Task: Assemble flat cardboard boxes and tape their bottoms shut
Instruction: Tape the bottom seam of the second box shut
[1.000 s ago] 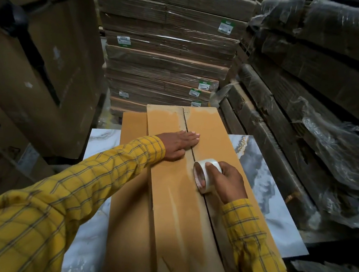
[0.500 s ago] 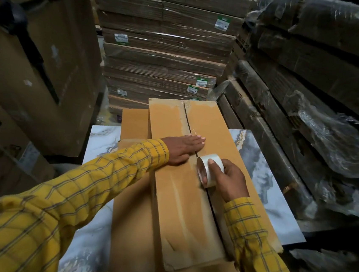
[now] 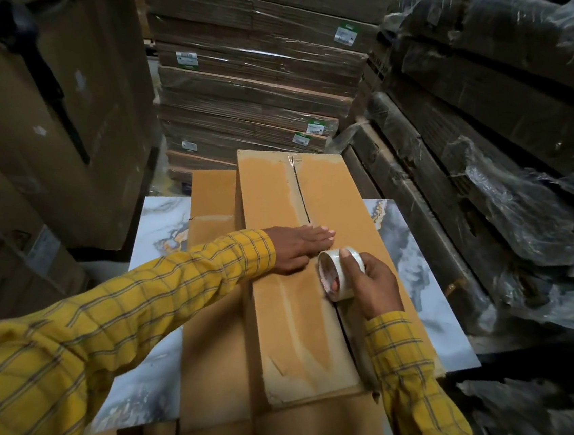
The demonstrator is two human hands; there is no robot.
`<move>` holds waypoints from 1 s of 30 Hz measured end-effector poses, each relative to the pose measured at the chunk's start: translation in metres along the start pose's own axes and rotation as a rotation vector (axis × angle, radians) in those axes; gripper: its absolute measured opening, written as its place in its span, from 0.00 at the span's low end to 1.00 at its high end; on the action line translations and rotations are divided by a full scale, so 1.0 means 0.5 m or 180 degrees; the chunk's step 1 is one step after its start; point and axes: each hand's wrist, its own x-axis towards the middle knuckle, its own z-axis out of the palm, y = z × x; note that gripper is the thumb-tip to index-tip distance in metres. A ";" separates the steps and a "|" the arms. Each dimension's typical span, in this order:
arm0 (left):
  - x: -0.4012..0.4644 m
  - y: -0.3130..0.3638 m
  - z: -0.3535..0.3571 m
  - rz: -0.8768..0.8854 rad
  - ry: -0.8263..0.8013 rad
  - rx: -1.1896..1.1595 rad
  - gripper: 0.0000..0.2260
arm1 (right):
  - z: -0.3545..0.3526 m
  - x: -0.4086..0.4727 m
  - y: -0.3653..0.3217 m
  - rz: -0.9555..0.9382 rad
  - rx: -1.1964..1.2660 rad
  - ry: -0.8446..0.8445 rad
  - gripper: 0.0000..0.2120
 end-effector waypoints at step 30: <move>-0.046 0.185 0.028 0.0031 0.0054 -0.0055 0.27 | -0.095 -0.135 0.062 0.0352 0.0267 -0.0755 0.18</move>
